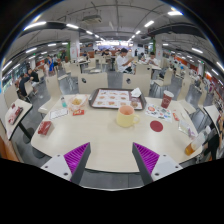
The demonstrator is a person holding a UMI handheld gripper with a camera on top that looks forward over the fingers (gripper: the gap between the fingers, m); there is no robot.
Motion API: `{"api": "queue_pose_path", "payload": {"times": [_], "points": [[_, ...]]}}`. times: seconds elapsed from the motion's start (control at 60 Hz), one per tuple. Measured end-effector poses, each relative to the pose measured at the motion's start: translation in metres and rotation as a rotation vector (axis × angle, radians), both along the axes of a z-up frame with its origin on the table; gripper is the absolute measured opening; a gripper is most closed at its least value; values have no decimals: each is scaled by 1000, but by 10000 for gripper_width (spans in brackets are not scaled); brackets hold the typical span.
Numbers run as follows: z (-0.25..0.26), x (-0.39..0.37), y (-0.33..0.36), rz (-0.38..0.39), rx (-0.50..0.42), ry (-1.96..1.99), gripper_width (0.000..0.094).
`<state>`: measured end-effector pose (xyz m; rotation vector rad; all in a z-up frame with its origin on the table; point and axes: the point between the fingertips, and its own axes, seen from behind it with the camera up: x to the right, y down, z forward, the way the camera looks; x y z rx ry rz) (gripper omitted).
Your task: Pour water
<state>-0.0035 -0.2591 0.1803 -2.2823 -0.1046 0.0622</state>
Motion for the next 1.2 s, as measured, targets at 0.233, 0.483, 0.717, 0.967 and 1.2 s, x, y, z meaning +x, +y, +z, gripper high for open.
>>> {"api": "queue_pose_path", "payload": {"times": [0.233, 0.483, 0.717, 0.967, 1.2], "points": [[-14, 77, 8, -67, 11, 8, 851], [-55, 210, -20, -151, -5, -20, 853], [-98, 358, -38, -248, -6, -52, 850], [-111, 454, 6, -283, 65, -29, 847], [-113, 467, 68, -222, 184, -52, 734]]}}
